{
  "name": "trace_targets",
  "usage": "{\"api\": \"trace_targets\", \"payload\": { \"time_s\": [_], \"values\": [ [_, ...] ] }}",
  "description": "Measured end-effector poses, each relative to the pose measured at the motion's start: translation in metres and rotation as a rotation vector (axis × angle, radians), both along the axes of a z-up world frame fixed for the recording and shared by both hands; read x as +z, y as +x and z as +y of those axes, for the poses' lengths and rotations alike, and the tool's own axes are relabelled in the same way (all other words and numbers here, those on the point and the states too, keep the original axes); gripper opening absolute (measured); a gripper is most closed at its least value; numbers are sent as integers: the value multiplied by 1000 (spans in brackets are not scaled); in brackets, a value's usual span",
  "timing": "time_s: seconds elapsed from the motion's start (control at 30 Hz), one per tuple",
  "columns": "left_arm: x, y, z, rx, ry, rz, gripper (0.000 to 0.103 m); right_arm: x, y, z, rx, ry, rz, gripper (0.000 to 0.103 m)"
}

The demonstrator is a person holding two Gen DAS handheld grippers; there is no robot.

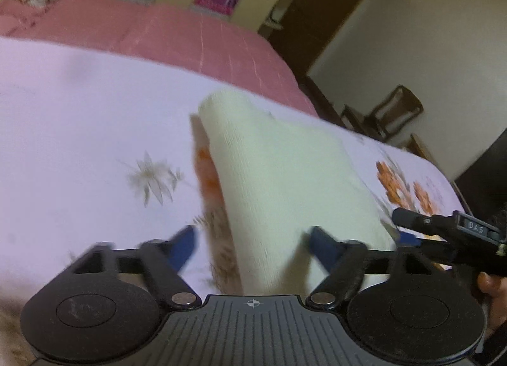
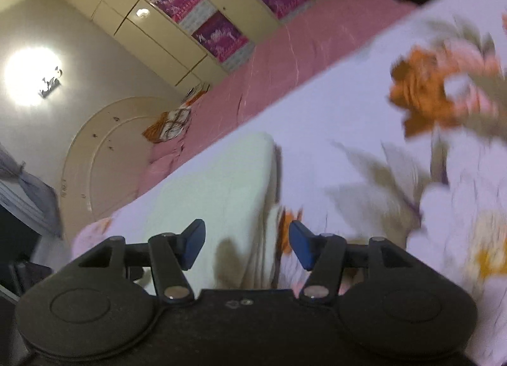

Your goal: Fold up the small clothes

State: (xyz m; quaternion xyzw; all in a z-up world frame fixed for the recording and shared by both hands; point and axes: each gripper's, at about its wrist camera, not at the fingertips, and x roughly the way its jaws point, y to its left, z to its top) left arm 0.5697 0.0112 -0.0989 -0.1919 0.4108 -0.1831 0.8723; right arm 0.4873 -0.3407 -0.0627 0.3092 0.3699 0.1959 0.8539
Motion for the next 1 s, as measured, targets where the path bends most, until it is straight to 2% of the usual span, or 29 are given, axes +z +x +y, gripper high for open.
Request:
{"api": "trace_targets", "payload": {
  "time_s": [0.13,0.2,0.3,0.4,0.43,0.47,0.53,0.63,0.7,0.8,1.0],
  "values": [
    [-7,6,0,9,-71,49,71,-12,5,7,44,6,62,63],
    [-14,7,-1,12,-104,68,71,-17,6,12,59,25,54,63],
    [-18,11,-8,16,-101,64,71,-17,10,21,79,18,33,62],
    [-16,16,-20,8,-53,51,68,-11,14,30,90,-29,7,60],
    [-14,16,-27,2,-17,39,58,-8,14,33,96,-57,-1,57],
    [-13,17,-34,-6,10,31,57,-6,14,36,101,-91,-12,52],
    [-7,17,-42,-9,53,16,49,0,11,44,115,-162,-38,44],
    [2,14,-48,-7,112,-17,41,9,5,57,110,-244,-79,35],
    [10,10,-49,-16,143,-39,38,16,1,65,100,-289,-97,33],
    [20,7,-47,-25,152,-54,36,25,-7,76,95,-349,-132,30],
    [47,-10,-41,-36,180,-102,35,46,-25,87,92,-376,-179,29]
  ]
}}
